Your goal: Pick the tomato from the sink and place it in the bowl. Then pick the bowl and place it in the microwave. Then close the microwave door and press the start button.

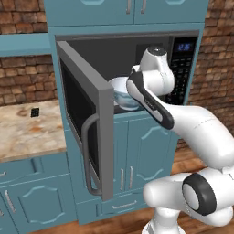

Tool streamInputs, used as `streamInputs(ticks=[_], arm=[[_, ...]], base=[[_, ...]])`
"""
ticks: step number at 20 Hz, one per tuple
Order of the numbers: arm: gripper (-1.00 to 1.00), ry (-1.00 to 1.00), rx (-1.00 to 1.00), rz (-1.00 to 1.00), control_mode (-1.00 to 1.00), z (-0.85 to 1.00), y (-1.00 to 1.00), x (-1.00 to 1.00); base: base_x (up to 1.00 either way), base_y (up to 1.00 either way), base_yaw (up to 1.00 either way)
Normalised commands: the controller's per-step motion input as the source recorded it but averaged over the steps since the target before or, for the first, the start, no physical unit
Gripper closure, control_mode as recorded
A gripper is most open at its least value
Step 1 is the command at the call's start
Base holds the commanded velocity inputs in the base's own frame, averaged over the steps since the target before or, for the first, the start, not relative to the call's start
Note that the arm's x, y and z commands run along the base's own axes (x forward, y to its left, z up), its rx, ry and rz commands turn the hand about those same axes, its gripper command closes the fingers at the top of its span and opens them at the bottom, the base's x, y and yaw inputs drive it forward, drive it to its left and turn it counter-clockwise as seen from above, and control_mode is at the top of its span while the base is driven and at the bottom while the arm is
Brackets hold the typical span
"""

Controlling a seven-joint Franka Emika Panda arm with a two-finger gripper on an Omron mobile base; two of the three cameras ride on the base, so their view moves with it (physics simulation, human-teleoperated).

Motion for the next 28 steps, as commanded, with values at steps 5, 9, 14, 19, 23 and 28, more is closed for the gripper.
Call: streamInputs(ticks=[5, 9, 14, 19, 23, 28], arm=[[1.0, 0.0, 0.0, 0.03, -1.0, -0.04, 0.16, 0.79], [1.0, 0.0, 0.0, 0.05, -1.0, -0.15, 0.14, 0.92], [1.0, 0.0, 0.0, 0.07, -1.0, -0.44, 0.11, 0.86], [1.0, -0.02, 0.0, 0.07, -1.0, -0.34, 0.11, 0.68], [1.0, -0.04, 0.0, 0.08, -1.0, -0.16, 0.11, 0.57], [1.0, -0.02, 0.0, 0.07, -1.0, -0.12, 0.03, 0.3]], base=[[0.0, 0.0, 0.0], [0.0, 0.0, 0.0], [0.0, 0.0, 0.0], [0.0, 0.0, 0.0], [0.0, 0.0, 0.0], [0.0, 0.0, 0.0]])
